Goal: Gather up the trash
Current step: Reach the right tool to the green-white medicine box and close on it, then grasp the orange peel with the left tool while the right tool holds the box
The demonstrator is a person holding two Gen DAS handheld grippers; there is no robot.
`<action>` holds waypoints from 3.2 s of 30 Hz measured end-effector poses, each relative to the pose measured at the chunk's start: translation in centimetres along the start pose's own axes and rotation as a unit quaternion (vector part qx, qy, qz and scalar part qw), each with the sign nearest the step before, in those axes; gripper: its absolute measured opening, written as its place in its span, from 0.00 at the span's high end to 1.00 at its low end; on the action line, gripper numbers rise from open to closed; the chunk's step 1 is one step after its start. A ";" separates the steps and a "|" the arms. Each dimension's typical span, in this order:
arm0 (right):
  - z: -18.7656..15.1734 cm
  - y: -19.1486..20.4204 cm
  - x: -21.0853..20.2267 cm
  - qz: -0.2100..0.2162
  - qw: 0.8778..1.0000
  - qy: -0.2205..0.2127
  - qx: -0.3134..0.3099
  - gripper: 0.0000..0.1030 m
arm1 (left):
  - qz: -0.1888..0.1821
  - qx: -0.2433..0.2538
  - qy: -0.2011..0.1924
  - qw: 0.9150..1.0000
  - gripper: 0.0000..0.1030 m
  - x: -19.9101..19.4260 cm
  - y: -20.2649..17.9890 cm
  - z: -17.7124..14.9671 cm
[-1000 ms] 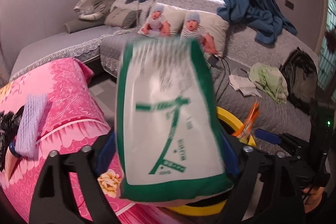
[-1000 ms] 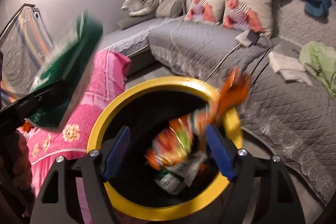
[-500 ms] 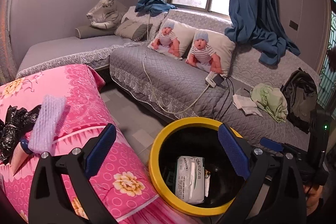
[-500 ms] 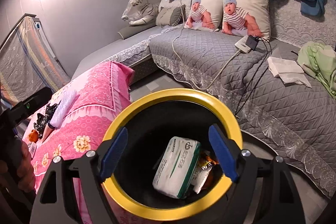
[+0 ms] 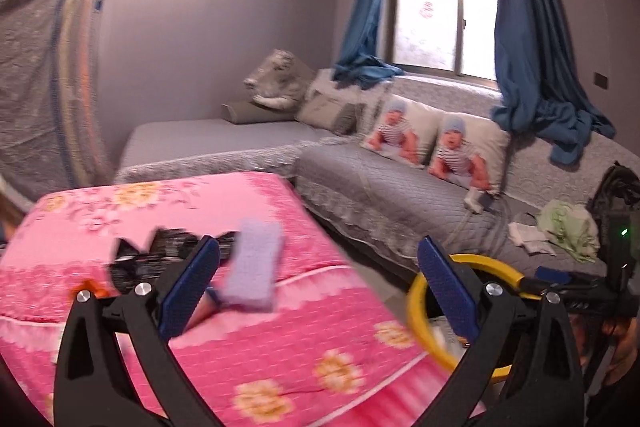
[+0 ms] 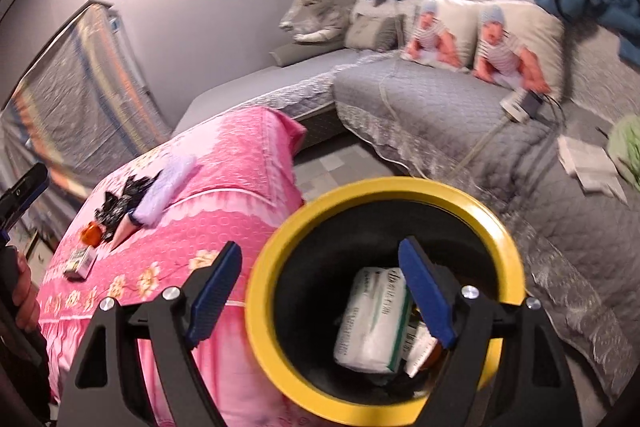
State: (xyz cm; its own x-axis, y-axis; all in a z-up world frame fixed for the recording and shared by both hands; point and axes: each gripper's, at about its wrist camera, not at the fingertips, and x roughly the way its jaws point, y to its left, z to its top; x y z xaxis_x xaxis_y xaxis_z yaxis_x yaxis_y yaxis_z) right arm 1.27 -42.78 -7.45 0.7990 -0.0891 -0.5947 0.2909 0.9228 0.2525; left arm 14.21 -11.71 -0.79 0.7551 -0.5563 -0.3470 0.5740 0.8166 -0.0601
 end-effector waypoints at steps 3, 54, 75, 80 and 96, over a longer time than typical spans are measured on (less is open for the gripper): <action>0.4 2.7 0.5 0.017 0.999 0.001 -0.037 0.25 | 0.063 -0.001 0.005 0.998 0.08 -2.2 3.8 -1.5; -5.4 48.2 21.5 0.318 0.724 0.273 -0.548 0.24 | 0.161 -0.210 0.010 0.964 0.08 -13.5 24.6 -12.7; 6.7 34.5 15.3 0.407 0.853 0.197 -0.262 0.32 | 0.157 -0.119 0.055 0.979 0.08 -10.1 20.5 -9.3; 9.4 25.9 10.6 0.368 0.903 0.096 -0.199 0.32 | 0.099 -0.063 0.097 0.988 0.08 -5.4 17.7 -7.4; 6.0 13.8 5.0 0.359 0.927 0.043 -0.097 0.32 | 0.083 -0.027 0.149 0.985 0.08 5.4 16.4 -4.6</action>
State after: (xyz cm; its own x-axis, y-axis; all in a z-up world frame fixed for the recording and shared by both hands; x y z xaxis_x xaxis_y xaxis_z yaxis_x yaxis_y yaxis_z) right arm 12.45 -32.75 -2.38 0.7026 0.5968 -0.3874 -0.4059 0.7834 0.4706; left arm 26.23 -0.66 -7.90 0.7063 -0.3508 -0.6149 0.4259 0.9044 -0.0268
